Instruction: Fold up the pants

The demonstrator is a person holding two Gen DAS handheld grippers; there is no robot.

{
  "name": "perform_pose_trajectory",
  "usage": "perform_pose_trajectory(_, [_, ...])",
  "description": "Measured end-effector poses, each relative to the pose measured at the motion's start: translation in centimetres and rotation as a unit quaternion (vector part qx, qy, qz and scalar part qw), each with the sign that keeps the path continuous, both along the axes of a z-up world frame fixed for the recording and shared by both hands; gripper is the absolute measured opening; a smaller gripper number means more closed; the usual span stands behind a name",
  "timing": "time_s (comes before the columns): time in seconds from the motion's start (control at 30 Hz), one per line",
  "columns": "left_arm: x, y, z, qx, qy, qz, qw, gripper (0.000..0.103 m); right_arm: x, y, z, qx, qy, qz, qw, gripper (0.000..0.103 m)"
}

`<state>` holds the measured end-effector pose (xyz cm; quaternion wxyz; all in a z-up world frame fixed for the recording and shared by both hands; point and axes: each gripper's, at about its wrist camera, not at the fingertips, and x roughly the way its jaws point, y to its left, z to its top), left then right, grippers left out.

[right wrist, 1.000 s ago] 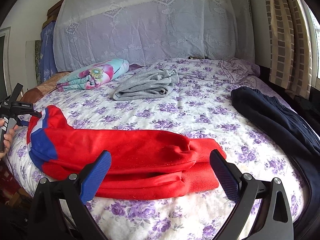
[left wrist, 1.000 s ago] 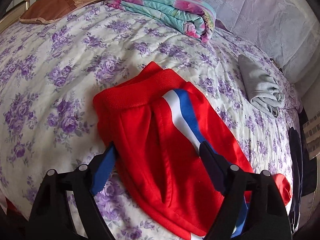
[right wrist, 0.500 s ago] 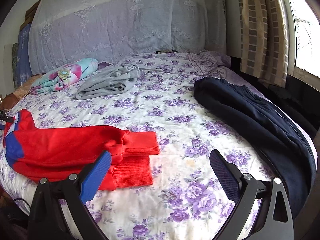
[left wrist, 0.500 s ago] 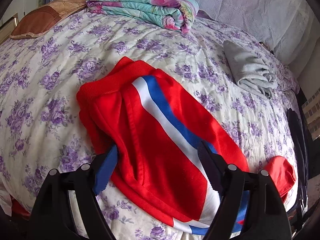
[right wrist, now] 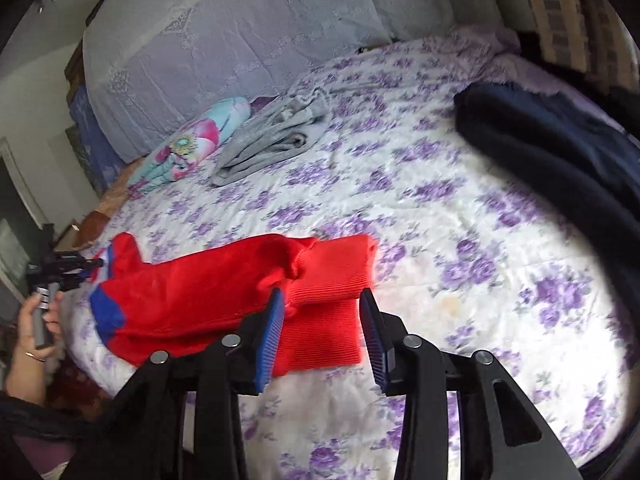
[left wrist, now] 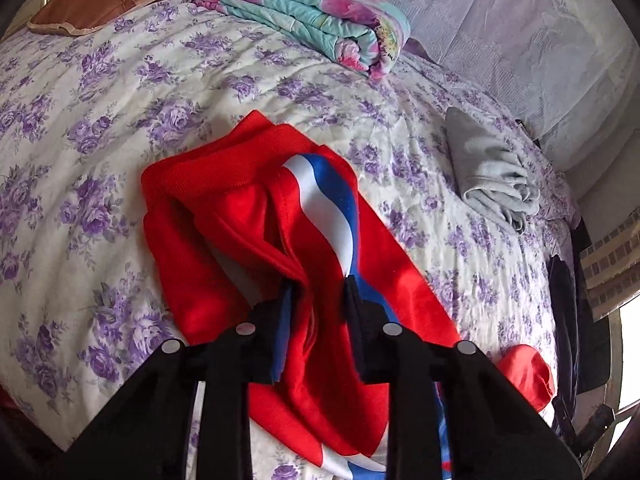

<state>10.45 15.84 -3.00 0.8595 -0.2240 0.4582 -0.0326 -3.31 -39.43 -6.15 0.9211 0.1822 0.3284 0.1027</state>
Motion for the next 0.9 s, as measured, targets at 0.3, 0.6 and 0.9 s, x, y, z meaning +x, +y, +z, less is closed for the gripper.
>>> perform_pose_trajectory(0.3, [1.4,-0.7,-1.5,0.002,0.008,-0.005,1.0000,0.041,4.7,0.4,-1.2,0.003,0.065,0.010,0.998,0.013])
perform_pose_trajectory(0.6, [3.0,-2.1,7.1,0.008,-0.092,-0.030,0.9953,0.015,5.3,-4.3,6.7,0.086,-0.034,-0.006,0.996,0.013])
perform_pose_trajectory(0.9, [21.1,-5.1,5.1,-0.012,0.097,-0.051,0.9940,0.086,18.3,-9.7,6.1,-0.032,0.095,-0.202,0.974,0.046])
